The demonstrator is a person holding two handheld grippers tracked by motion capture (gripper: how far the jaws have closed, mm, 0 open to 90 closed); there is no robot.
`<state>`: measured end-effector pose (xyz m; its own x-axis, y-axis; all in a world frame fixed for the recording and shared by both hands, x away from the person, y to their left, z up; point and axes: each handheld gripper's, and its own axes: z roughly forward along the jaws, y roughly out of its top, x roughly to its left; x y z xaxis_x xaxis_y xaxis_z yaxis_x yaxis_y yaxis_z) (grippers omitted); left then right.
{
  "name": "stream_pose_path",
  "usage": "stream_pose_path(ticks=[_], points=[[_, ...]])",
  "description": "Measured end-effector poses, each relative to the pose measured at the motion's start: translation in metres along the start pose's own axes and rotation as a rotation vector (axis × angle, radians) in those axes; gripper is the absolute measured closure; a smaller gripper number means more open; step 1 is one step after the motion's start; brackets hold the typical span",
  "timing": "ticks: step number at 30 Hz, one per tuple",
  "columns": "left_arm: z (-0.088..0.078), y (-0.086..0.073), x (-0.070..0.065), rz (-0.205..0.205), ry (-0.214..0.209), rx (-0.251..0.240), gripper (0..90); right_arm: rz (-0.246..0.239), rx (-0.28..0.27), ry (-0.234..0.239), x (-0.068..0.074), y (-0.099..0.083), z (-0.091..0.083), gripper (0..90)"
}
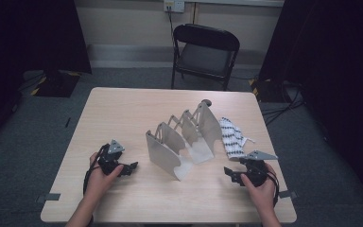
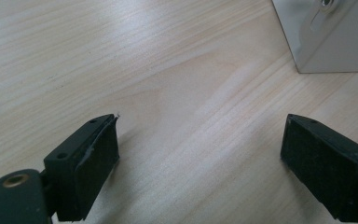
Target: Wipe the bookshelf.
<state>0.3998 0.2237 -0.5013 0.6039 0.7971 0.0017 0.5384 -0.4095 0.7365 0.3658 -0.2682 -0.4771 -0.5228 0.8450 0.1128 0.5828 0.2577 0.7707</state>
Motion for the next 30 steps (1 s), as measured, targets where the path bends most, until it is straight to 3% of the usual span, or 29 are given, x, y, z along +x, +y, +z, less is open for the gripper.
stream_pose_path(ticks=[30], points=[[0.000, 0.000, 0.000, 0.005, -0.002, 0.001, 11.0, -0.059, 0.037, 0.047, -0.001, -0.011, -0.020, 16.2]])
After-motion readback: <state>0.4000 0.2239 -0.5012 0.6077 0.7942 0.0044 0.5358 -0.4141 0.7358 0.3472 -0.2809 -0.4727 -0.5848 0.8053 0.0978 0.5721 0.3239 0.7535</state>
